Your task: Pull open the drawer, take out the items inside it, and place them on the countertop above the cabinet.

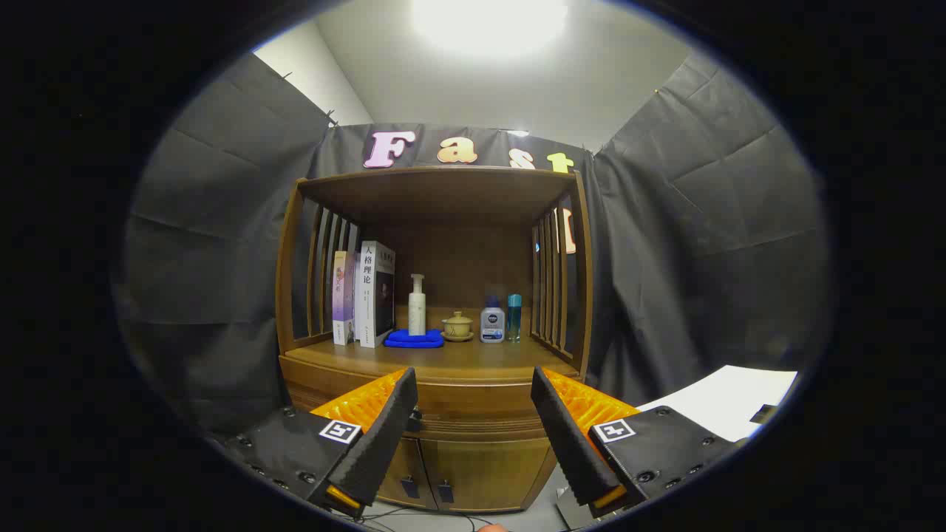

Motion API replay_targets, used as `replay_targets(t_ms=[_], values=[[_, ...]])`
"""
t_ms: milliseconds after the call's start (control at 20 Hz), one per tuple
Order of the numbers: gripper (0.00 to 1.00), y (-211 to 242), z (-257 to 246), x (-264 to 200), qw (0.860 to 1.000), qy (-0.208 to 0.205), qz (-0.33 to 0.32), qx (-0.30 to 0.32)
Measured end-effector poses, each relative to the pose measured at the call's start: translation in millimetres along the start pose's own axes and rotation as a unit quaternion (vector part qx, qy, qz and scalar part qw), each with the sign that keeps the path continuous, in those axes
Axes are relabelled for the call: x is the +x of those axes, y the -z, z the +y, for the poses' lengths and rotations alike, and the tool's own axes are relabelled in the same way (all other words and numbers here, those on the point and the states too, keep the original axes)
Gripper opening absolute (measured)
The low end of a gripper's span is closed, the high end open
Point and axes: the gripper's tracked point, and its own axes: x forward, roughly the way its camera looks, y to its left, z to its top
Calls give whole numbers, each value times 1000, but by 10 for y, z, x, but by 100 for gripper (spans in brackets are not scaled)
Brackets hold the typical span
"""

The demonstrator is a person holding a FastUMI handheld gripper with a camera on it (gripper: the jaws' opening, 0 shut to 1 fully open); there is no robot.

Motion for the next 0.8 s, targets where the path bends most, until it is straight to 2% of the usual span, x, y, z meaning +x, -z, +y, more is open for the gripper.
replay_targets(t_ms=[800], values=[[98,68,19,20,1000,-2,7,3]])
